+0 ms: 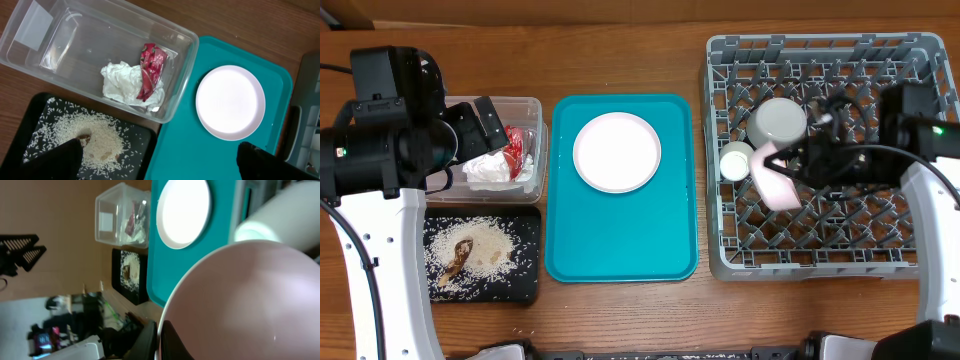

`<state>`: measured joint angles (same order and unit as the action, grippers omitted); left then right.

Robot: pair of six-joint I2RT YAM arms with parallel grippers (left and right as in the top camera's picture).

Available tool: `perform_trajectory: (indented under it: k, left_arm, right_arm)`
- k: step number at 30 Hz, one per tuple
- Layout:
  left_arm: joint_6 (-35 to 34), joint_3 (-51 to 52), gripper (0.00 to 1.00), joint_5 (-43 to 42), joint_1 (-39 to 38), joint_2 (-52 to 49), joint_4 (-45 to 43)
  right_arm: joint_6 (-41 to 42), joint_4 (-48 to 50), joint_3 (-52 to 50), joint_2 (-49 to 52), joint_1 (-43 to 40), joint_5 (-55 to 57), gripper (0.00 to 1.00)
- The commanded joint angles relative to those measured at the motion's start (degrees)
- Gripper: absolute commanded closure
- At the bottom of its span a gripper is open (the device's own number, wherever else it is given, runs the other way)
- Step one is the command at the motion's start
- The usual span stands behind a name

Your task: Sort waste into correct bins and load items into the dishwasher

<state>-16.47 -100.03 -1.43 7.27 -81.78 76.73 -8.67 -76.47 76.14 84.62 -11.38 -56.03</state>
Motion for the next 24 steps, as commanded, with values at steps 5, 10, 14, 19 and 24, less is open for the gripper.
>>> perform_trajectory:
  k: [5,10,14,19,24]
  left_arm:
    - [0.17,-0.59,0.0,0.39,0.22,-0.52,-0.07]
    - [0.17,-0.59,0.0,0.39,0.22,-0.52,-0.07]
    - [0.17,-0.59,0.0,0.39,0.22,-0.52,-0.07]
    - [0.17,-0.59,0.0,0.39,0.22,-0.52,-0.07]
    - [0.17,-0.59,0.0,0.39,0.22,-0.52,-0.07]
  right_arm:
    - [-2.51,6.34,-9.68,-0.39,-8.61,-7.85,0.96]
    - [-2.25,11.1,-13.84,1.16,-11.87,-9.92,0.96]
    - [-2.03,13.53,-15.69,2.4,-13.16,-11.85,0.96]
    - [-1.86,14.53,-15.82,3.17,-13.14,-13.64,0.96]
    - [0.31,16.0,-15.82,3.28,-13.14,-17.03,0.96]
